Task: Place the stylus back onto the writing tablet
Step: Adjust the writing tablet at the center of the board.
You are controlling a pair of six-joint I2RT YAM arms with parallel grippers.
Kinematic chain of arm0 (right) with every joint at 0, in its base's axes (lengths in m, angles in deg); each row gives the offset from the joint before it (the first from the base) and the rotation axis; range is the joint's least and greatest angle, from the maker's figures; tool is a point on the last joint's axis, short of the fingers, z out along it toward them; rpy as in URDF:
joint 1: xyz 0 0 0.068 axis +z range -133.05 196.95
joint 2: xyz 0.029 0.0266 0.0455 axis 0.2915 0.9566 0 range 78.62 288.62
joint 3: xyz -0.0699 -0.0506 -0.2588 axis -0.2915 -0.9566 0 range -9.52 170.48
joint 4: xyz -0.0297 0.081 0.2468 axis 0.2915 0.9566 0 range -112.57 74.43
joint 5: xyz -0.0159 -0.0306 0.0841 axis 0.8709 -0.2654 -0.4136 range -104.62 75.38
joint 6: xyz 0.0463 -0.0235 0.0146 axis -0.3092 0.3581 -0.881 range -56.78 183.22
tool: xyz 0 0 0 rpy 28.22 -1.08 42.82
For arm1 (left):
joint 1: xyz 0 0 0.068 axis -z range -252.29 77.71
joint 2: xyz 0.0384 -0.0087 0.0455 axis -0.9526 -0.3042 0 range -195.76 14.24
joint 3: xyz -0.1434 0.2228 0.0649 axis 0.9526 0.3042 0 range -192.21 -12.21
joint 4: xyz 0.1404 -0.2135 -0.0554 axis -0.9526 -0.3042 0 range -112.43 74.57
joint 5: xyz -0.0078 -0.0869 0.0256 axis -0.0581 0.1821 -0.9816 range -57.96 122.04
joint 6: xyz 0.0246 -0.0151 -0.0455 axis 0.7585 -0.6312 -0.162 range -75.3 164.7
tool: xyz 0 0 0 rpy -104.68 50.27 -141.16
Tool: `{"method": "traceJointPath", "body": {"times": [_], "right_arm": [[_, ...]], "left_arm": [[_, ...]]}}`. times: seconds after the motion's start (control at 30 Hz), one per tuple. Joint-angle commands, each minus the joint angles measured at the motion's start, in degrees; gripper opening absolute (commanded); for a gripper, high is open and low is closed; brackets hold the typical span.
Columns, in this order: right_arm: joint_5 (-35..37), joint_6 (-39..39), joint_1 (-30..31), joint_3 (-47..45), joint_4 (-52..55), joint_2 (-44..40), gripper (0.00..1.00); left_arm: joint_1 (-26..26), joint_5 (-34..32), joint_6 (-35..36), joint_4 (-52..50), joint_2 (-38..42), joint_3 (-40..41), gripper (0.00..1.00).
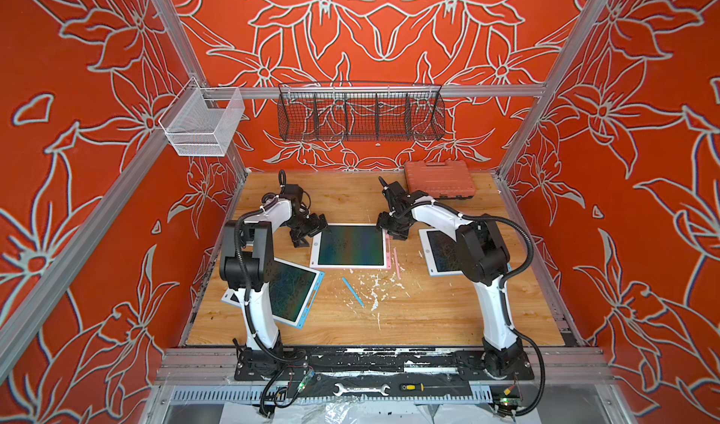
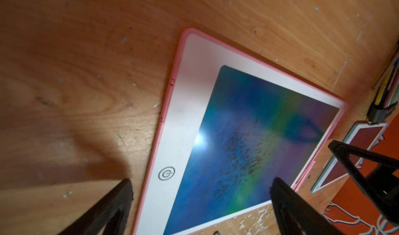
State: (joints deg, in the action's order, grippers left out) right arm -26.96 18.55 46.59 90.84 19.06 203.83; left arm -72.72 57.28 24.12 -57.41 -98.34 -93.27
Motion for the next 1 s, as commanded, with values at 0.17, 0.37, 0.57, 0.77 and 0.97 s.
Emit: {"method": "traceJointPath", "body": {"times": [0.17,0.37,0.57,0.77,0.97], "right_arm": [[2.8,1.1,0.3,-1.1,3.3,-6.4,0.72],[3.9,1.1,0.4,-4.6,4.4,-9.7,0.71],[5.2,2.2,0.7,-6.9,7.5,-12.2,0.71],[5.9,4.6,1.1,-7.7,10.4,-13.1,0.7],[6.0,6.7,1.9,-7.4,13.6,-12.7,0.68]], "left_arm": [[0.6,2.3,1.6,-4.1,4.8,-2.2,0.97],[1.9,3.3,3.0,-6.8,7.6,-3.2,0.97],[4.1,5.5,5.4,-10.1,10.4,-5.1,0.97],[6.8,5.7,6.1,-11.9,13.2,-4.2,0.97],[8.7,5.5,5.6,-12.1,16.4,-1.5,0.97]]}}
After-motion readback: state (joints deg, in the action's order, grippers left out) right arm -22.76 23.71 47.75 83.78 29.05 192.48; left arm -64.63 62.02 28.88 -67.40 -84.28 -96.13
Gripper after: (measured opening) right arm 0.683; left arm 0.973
